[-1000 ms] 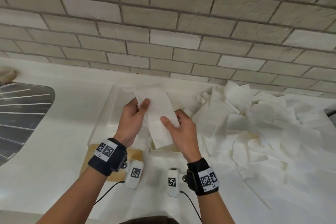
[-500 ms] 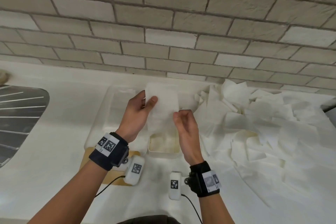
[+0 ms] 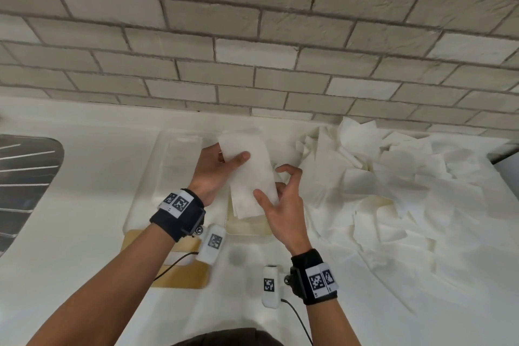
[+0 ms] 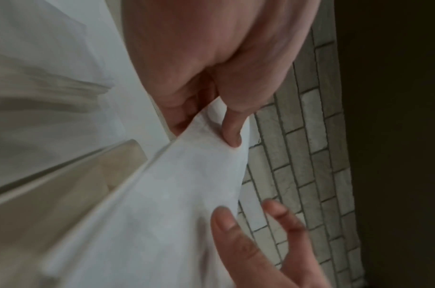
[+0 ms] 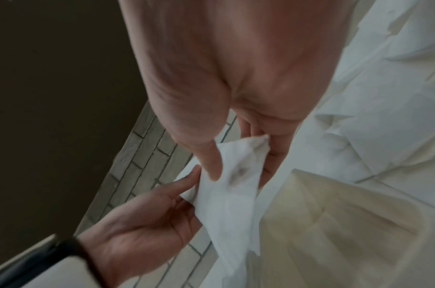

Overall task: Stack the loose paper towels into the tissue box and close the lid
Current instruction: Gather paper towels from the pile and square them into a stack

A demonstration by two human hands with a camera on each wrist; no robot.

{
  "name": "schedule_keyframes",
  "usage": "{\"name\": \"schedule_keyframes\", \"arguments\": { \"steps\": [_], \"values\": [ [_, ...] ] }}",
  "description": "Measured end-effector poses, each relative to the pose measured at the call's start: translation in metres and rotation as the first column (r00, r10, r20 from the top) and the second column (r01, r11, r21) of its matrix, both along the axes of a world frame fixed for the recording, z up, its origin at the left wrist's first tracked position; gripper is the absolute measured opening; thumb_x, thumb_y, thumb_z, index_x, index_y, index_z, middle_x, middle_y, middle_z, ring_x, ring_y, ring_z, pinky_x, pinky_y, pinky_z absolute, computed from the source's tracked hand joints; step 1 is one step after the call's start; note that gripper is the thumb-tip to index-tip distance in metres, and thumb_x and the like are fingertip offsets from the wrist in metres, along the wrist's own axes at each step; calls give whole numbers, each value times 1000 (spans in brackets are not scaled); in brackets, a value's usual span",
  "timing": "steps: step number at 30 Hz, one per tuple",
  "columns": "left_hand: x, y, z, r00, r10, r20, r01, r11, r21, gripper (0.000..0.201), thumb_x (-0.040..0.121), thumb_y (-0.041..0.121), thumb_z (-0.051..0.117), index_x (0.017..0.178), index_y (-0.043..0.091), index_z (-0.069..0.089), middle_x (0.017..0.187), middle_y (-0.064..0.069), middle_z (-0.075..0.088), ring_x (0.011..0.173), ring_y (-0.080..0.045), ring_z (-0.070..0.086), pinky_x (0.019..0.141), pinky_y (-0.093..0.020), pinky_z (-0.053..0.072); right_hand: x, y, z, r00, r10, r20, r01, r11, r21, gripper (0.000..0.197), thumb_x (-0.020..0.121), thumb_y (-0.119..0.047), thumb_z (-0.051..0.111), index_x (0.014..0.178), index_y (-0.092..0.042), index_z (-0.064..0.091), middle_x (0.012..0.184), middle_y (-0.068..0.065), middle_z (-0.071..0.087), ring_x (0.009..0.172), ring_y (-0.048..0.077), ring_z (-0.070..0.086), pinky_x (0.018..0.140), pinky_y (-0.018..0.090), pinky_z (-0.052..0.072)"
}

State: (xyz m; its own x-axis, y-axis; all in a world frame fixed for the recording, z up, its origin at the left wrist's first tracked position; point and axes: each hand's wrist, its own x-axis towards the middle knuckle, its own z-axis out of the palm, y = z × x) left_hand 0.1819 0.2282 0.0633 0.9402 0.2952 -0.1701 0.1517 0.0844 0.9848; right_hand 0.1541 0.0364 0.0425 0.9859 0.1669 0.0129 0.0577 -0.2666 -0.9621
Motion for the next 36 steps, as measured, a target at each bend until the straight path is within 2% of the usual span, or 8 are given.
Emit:
{"name": "schedule_keyframes", "arguments": {
  "steps": [7, 11, 16, 20, 24, 31, 34, 36],
  "values": [
    [30, 4, -34, 984, 0, -178, 102, 819, 565, 39, 89, 48, 83, 91, 13, 66, 85, 1, 72, 83, -22, 68, 71, -31, 47, 0, 18, -36, 997, -17, -72, -9, 936, -352, 15, 103, -12, 67, 114, -22, 68, 109, 3, 73, 89, 19, 70, 83, 20, 52],
    [18, 5, -52, 969, -28, -247, 200, 678, 707, 45, 94, 32, 75, 134, 26, 55, 132, -9, 59, 121, -32, 58, 101, -39, 45, 7, 37, -46, 944, 96, -315, -271, 772, -576, 24, 108, -10, 53, 131, -5, 58, 134, 19, 53, 115, 35, 63, 98, 35, 52],
    [-9, -1, -76, 864, -151, -480, 490, 468, 736, 61, 96, 20, 67, 152, 23, 43, 128, -12, 59, 121, -32, 60, 95, -38, 48, 11, 35, -46, 872, 204, -444, -469, 606, -643, 38, 106, -5, 52, 143, -2, 48, 141, 21, 48, 124, 37, 59, 97, 36, 51],
    [-19, -8, -80, 888, -121, -444, 444, 480, 756, 71, 92, 0, 58, 159, 15, 41, 124, -16, 66, 117, -33, 63, 92, -38, 52, 16, 12, -35, 889, 258, -380, -453, 624, -637, 42, 105, -15, 60, 146, -15, 51, 134, 18, 53, 117, 37, 64, 99, 35, 54],
    [-27, -15, -70, 915, -81, -395, 376, 526, 763, 70, 96, 8, 65, 161, 16, 39, 131, -16, 62, 121, -35, 62, 99, -41, 52, 50, -39, -34, 999, 14, -38, -34, 817, -576, 18, 98, -28, 67, 114, -20, 69, 93, 12, 78, 86, 29, 75, 81, 32, 59],
    [-66, -41, -47, 986, 56, -157, 83, 651, 755, 51, 95, 22, 74, 143, 27, 56, 140, 0, 64, 122, -26, 64, 97, -47, 57, 108, -90, -84, 901, -342, -267, 16, 641, -767, 99, 103, -53, 61, 163, 6, 9, 153, 28, 49, 141, 43, 52, 110, 48, 48],
    [-75, -58, -41, 997, 21, -77, 45, 650, 759, 45, 96, 19, 75, 138, 26, 61, 134, 6, 68, 118, -19, 66, 95, -43, 59, 115, -92, -91, 920, -276, -276, -20, 673, -739, 98, 103, -32, 64, 167, -3, -3, 151, 27, 52, 136, 43, 56, 109, 46, 53],
    [-76, -67, -37, 999, -14, -42, 41, 663, 748, 42, 96, 19, 75, 135, 27, 63, 129, 10, 70, 116, -12, 66, 95, -41, 60, 116, -99, -82, 929, -255, -267, 15, 748, -663, 81, 100, -17, 63, 165, -14, 14, 142, 25, 58, 123, 43, 65, 101, 45, 58]
  ]
}}
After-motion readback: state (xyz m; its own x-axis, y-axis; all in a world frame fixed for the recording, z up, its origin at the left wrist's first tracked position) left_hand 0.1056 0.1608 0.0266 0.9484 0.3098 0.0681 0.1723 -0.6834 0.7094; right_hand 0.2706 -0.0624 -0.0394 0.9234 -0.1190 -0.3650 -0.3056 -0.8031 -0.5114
